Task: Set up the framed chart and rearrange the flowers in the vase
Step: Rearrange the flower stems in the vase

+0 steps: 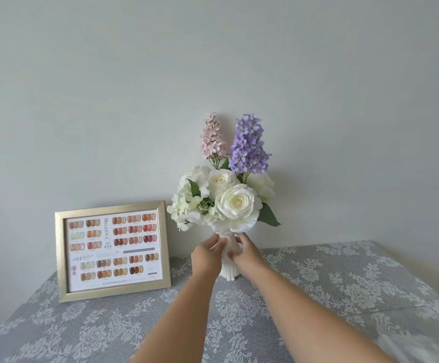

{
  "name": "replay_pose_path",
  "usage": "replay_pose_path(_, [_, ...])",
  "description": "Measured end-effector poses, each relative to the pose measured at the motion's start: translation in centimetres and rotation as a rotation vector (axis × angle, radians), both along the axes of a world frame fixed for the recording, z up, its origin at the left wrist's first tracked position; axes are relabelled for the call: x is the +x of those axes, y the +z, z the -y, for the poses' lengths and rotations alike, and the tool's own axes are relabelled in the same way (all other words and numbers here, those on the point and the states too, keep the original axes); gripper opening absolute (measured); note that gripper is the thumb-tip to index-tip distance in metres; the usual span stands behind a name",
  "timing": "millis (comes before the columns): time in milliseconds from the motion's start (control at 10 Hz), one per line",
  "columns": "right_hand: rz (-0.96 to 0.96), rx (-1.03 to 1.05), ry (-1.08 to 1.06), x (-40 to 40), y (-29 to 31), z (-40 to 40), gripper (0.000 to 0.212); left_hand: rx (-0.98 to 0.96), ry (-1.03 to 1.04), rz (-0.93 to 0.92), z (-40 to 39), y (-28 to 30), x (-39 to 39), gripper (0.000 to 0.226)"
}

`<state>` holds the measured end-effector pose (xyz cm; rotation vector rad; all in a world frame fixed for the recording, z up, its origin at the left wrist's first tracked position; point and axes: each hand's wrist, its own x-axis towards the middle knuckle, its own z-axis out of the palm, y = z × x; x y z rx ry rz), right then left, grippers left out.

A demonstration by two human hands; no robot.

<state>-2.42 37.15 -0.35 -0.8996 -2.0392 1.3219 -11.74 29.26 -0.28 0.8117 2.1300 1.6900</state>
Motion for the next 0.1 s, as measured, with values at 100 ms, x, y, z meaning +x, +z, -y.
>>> replay_pose_path(100, [0.05,0.028,0.014,0.05,-0.21,-0.21,0.062,-0.078,0.009,-0.105,-0.07,0.34,0.28,0.046])
